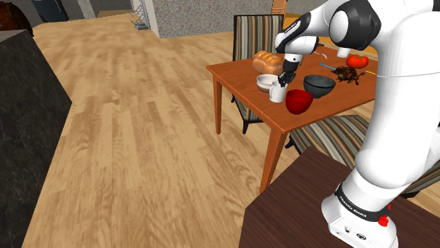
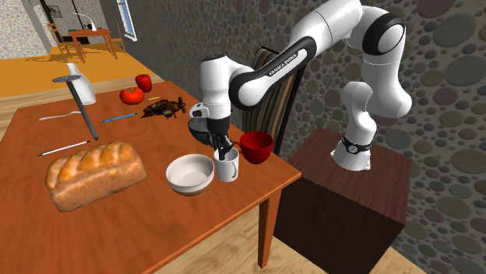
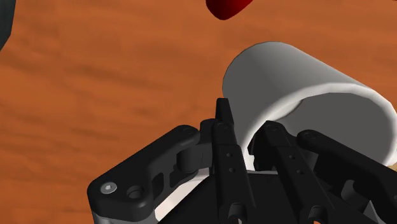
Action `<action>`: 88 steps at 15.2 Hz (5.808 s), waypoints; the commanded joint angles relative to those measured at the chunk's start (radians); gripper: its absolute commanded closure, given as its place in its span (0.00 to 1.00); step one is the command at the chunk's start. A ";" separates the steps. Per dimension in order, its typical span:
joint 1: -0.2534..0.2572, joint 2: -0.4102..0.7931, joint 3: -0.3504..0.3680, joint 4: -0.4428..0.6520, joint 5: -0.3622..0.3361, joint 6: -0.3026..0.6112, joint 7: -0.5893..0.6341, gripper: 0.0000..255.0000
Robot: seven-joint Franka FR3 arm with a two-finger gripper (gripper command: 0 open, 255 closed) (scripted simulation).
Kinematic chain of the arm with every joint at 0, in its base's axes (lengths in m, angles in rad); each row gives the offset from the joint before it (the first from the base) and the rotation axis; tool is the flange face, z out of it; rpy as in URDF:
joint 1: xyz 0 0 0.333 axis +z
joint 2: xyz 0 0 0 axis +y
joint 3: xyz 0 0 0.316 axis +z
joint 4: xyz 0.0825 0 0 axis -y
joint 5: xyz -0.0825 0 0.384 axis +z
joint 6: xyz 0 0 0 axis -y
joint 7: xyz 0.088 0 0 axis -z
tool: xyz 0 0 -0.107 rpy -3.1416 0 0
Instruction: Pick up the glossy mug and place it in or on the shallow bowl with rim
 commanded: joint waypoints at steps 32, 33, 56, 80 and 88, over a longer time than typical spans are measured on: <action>0.004 -0.110 -0.035 0.286 -0.081 -0.380 0.073 1.00; 0.004 -0.110 -0.035 0.293 -0.081 -0.386 0.074 1.00; -0.435 0.220 -0.090 0.772 0.086 -0.599 -0.309 1.00; -0.383 0.197 -0.091 0.544 0.084 -0.404 -0.339 0.00; -0.419 0.207 -0.093 0.693 0.083 -0.537 -0.323 0.00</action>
